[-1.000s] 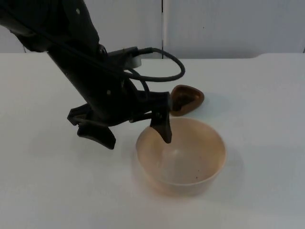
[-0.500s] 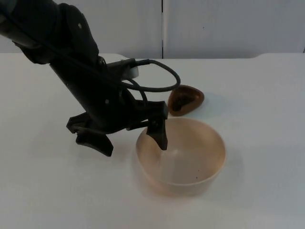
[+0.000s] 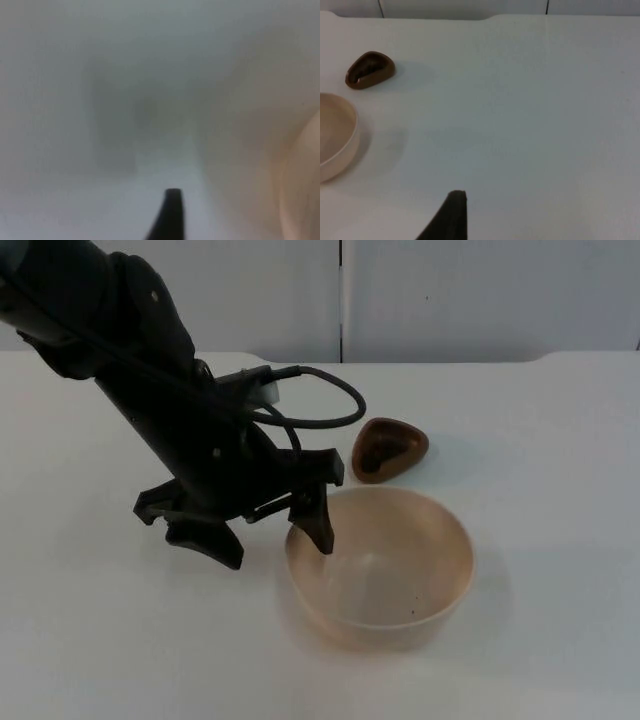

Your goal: Pick up the bowl with the left hand and pour the coffee beans from the cup into the bowl with the right hand.

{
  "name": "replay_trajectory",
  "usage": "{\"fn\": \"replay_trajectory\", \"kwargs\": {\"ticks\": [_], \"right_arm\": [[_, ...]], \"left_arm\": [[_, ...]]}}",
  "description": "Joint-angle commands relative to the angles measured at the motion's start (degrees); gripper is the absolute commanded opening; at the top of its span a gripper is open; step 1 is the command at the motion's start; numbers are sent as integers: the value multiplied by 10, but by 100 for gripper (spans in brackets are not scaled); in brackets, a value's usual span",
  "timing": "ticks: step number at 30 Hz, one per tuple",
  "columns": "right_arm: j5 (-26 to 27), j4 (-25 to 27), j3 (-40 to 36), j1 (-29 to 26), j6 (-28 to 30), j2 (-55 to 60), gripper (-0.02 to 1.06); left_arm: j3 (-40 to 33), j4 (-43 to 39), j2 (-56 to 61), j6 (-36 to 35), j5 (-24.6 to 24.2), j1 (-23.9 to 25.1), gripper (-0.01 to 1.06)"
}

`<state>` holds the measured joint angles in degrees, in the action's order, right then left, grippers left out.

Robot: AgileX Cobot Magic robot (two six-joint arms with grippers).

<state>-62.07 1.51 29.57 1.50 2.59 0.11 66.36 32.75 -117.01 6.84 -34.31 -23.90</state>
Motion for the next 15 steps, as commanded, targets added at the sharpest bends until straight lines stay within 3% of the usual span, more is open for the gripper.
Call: {"fn": "replay_trajectory", "kwargs": {"ticks": [1,2,3,6,7,11,15], "right_arm": [[3,1,0,-3,3,-1,105],[3,1,0,-3,3,-1,105],[3,1,0,-3,3,-1,105],[3,1,0,-3,3,-1,105],[3,1,0,-3,3,-1,105],[3,1,0,-3,3,-1,105],[3,1,0,-3,3,-1,105]], "left_arm": [[3,15,1,2,5,0,67],[3,17,1,2,5,0,59],[3,17,1,2,5,0,59],[3,28,1,2,-3,0,35],[3,28,1,2,-3,0,35],[3,40,1,2,-8,0,10],[3,40,6,8,-10,0,0]]}}
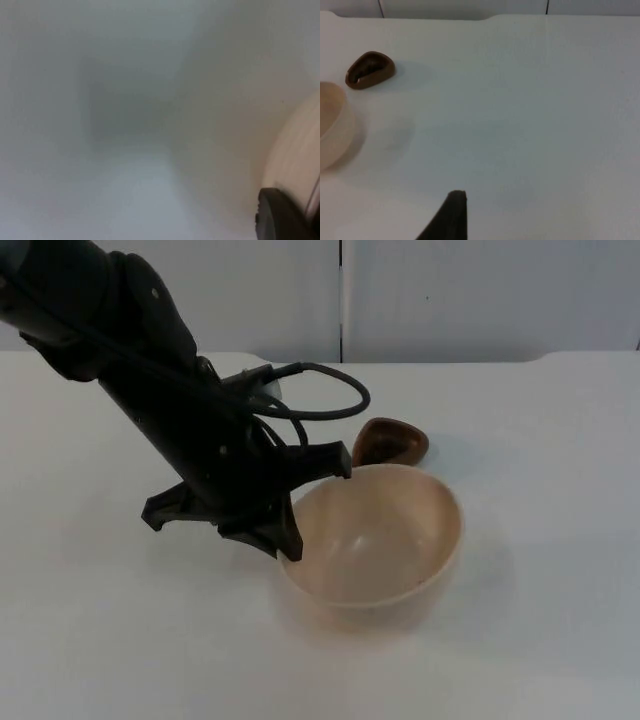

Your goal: Pick up the bowl with the left hand and pour the coffee beans from the cup into the bowl with the right hand.

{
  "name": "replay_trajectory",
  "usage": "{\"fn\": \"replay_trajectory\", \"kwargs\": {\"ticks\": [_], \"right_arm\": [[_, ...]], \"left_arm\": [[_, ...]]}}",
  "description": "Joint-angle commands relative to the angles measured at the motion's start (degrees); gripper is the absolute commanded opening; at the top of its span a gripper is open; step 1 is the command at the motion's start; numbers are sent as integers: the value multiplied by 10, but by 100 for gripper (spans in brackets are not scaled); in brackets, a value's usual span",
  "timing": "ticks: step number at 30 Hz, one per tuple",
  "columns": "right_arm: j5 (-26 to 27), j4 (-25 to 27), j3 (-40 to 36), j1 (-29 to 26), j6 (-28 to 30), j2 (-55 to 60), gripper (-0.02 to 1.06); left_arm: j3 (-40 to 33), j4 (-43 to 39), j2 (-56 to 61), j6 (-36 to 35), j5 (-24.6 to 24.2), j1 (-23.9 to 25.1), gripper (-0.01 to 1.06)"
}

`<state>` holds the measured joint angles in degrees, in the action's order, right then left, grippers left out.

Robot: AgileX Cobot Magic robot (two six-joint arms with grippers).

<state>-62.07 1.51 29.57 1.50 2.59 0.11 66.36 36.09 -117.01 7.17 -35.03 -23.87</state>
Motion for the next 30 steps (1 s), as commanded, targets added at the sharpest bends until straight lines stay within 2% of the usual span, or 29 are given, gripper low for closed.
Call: {"fn": "replay_trajectory", "kwargs": {"ticks": [1,5,9,13,17,19,23,30], "right_arm": [[3,1,0,-3,3,-1,105],[3,1,0,-3,3,-1,105],[3,1,0,-3,4,-1,105],[3,1,0,-3,4,-1,105],[3,1,0,-3,4,-1,105],[3,1,0,-3,4,-1,105],[3,1,0,-3,4,-1,105],[3,1,0,-3,4,-1,105]], "left_arm": [[3,7,10,5,-3,-1,0],[3,5,29,5,-2,-1,0],[3,-44,50,-27,-2,-1,0],[3,-218,79,-152,-21,-1,0],[3,-275,92,-200,-49,5,0],[3,-272,95,-200,-56,9,0],[3,-247,106,-193,-91,47,0],[3,-228,125,-175,-94,66,0]]}}
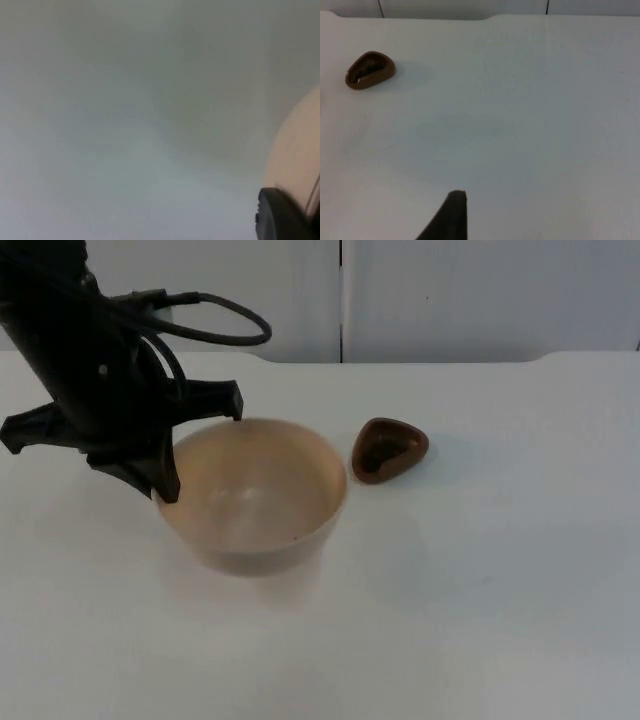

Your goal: Pick up the bowl with the left hand and pour the coffee beans from the cup into the bowl with the right hand.

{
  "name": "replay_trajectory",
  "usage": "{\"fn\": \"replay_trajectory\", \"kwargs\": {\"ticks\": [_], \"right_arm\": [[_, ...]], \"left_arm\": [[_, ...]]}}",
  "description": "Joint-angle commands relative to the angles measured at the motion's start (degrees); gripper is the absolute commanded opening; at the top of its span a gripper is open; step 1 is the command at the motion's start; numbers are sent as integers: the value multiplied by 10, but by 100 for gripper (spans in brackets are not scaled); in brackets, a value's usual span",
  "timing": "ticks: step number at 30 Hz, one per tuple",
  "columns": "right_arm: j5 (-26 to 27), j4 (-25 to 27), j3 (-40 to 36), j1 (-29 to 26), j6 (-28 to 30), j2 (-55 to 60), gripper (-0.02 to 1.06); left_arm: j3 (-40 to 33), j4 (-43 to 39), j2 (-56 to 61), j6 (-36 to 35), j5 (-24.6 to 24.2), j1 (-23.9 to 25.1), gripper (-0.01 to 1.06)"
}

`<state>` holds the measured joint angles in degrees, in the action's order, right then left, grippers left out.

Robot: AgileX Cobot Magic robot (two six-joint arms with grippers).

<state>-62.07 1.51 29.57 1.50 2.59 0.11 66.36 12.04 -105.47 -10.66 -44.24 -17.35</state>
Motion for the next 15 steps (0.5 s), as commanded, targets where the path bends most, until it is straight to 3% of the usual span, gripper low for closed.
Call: {"fn": "replay_trajectory", "kwargs": {"ticks": [1,15], "right_arm": [[3,1,0,-3,4,-1,105],[3,1,0,-3,4,-1,105]], "left_arm": [[3,19,13,4,-3,1,0],[3,80,15,12,-60,1,0]]}}
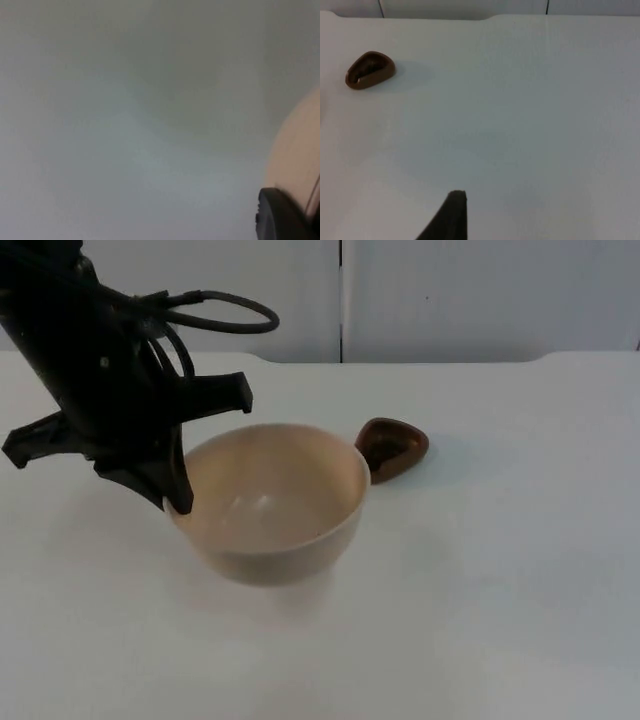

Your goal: Pick up the bowl with the left hand and pour the coffee beans from the cup into the bowl with the right hand.

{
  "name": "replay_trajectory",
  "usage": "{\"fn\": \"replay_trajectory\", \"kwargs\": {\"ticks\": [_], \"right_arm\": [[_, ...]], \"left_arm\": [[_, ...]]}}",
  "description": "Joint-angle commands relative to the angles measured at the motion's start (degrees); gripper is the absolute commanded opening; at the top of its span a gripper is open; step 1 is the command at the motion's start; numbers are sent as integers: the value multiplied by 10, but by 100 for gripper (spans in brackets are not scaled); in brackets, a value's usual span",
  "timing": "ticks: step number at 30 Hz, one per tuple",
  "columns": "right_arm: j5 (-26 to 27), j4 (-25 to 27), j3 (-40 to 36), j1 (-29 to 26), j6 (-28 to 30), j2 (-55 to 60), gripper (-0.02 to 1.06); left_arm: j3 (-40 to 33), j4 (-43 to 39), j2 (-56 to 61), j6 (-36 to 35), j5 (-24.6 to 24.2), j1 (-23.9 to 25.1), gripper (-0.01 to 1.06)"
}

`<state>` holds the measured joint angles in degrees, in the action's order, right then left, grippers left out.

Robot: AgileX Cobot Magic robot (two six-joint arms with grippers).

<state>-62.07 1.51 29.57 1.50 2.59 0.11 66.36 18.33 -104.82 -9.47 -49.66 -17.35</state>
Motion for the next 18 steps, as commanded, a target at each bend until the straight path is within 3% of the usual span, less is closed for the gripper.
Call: {"fn": "replay_trajectory", "kwargs": {"ticks": [1,5,10,18], "right_arm": [[3,1,0,-3,4,-1,105],[3,1,0,-3,4,-1,105],[3,2,0,-3,1,-1,105],[3,3,0,-3,-2,-1,105]], "left_arm": [[3,17,8,0,-6,1,0],[2,6,8,-11,14,1,0],[2,-135,8,-182,23,-6,0],[2,-147,8,-193,28,-21,0]]}}
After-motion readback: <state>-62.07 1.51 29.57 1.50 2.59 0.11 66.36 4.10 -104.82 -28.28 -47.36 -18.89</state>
